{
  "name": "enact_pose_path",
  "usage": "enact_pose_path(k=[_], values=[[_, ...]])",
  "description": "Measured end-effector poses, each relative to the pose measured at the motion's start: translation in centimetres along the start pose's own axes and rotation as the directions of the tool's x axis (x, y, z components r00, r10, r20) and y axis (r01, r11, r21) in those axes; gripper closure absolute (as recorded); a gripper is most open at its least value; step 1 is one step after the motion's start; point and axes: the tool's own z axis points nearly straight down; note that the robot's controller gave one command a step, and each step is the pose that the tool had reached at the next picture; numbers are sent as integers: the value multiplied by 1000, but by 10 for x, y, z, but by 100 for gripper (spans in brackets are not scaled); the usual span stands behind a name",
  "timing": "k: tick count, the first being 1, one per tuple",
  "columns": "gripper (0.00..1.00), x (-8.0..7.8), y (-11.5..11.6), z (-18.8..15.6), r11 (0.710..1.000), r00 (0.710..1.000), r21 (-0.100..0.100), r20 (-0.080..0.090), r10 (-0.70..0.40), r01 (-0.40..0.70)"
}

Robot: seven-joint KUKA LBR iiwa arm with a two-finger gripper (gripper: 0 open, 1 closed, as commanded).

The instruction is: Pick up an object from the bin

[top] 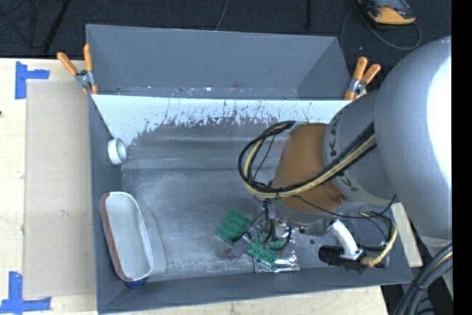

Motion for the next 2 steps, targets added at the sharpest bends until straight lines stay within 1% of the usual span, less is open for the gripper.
enact_pose_path(k=[1, 2], values=[[100, 0, 0, 0, 1000, 1000, 0, 0, -1, 1], [100, -1, 1, -81, 1000, 1000, -9, 9, -4, 4]])
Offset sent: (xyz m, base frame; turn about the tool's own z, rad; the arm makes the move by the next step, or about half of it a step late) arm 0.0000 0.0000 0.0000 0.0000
